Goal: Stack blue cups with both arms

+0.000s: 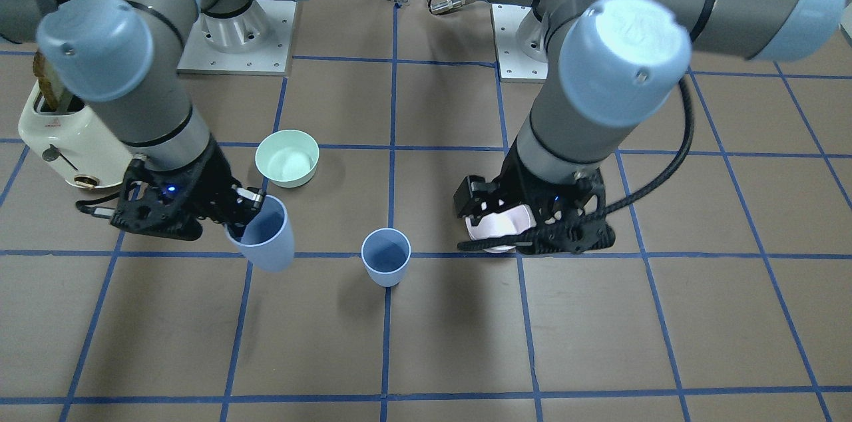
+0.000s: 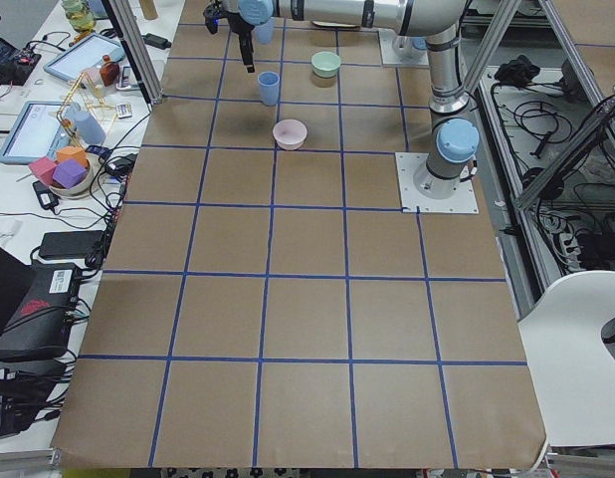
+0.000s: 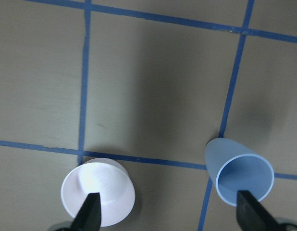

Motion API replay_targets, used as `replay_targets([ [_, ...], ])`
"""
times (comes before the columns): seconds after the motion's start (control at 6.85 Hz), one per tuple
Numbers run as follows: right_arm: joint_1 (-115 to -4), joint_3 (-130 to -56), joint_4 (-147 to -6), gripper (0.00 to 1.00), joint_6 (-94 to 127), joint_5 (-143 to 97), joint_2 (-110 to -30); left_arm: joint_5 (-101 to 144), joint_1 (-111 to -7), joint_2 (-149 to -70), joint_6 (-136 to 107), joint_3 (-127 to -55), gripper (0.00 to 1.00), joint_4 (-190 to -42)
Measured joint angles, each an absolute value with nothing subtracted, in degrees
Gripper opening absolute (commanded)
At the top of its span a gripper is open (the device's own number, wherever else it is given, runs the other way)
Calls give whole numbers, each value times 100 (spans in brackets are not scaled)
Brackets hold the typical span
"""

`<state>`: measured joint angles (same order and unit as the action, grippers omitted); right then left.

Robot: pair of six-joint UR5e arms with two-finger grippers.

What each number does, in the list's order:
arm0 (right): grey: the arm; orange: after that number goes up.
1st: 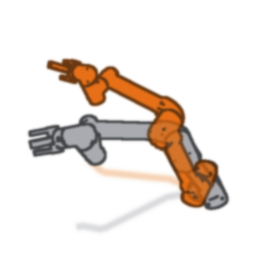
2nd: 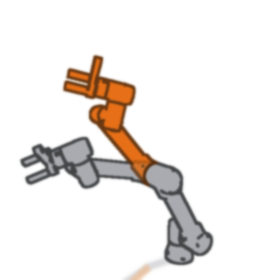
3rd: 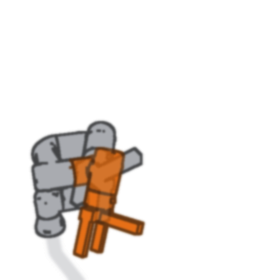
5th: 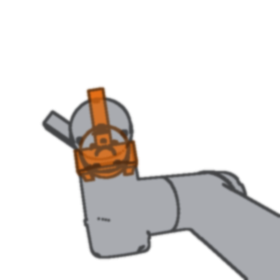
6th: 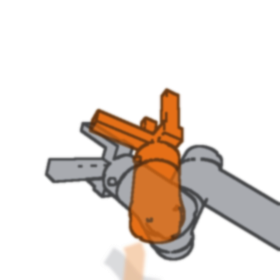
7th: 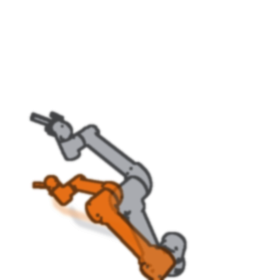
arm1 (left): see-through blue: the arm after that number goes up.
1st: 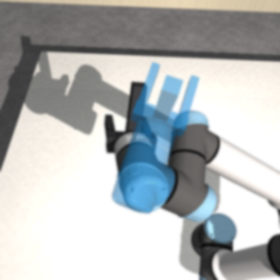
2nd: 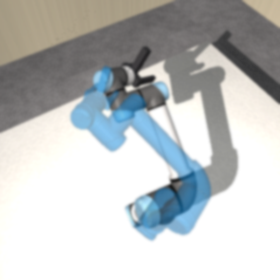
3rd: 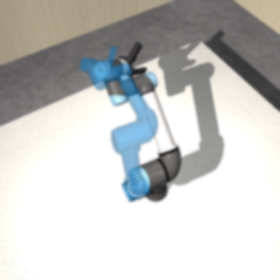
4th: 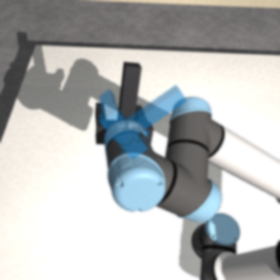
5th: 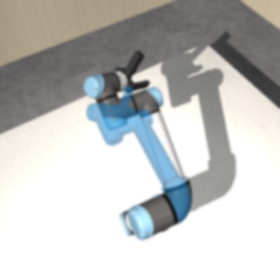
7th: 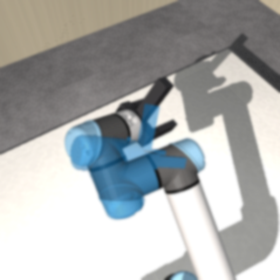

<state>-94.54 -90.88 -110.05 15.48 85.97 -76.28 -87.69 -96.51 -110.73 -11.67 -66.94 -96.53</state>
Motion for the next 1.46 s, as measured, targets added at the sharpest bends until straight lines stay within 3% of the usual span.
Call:
replay_targets([
  [0.58,-10577,-8661,-11214,2,3046,8708,-7187,-8951,-9343,-10028,-697,-7896,100,-8995],
  [1.46,-10696,-8508,-11242,3,3113,8851,-6686,-9094,-9274,-9770,-732,-8042,100,-9273],
])
